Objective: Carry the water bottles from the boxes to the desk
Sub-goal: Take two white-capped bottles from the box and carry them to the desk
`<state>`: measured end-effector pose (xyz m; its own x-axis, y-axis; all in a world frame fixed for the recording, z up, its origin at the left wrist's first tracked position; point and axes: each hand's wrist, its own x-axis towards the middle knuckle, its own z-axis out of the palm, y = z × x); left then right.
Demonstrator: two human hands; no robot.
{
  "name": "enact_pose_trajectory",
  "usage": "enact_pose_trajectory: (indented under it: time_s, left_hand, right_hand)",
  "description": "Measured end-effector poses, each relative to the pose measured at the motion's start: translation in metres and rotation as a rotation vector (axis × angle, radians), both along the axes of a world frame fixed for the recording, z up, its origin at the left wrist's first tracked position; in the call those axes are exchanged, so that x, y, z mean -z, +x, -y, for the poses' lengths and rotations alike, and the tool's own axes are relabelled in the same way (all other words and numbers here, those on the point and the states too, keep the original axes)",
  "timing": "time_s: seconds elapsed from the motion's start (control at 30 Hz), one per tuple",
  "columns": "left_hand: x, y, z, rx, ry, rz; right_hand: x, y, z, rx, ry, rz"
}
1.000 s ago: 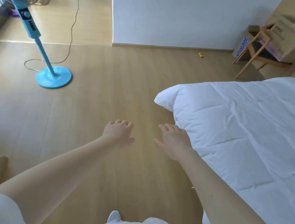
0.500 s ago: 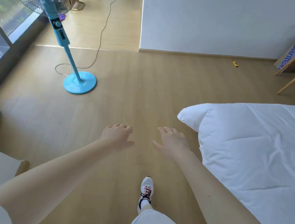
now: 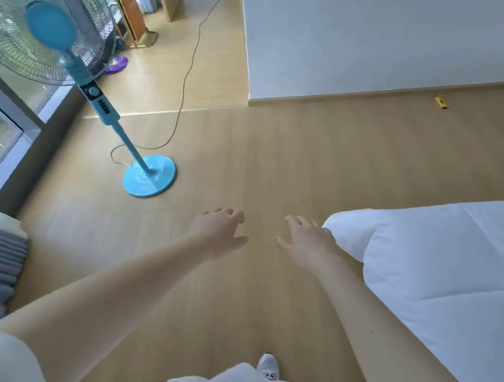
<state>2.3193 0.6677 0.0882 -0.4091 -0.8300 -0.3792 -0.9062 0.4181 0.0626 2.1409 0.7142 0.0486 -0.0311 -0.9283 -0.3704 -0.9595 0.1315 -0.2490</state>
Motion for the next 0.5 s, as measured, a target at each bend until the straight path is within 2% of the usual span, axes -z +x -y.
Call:
enact_pose_trajectory:
  time_s: [0.13,0.5]
  left_hand:
    - [-0.002,-0.039,0.034,0.078,0.002,0.055]
    - [0.029,-0.159,0.108,0.419,0.069,-0.009]
  right_hand:
    - [0.001,-0.034,0.016,0.075,-0.010,0.025]
    - [0.011,-0.122,0.037,0.402,0.033,-0.016]
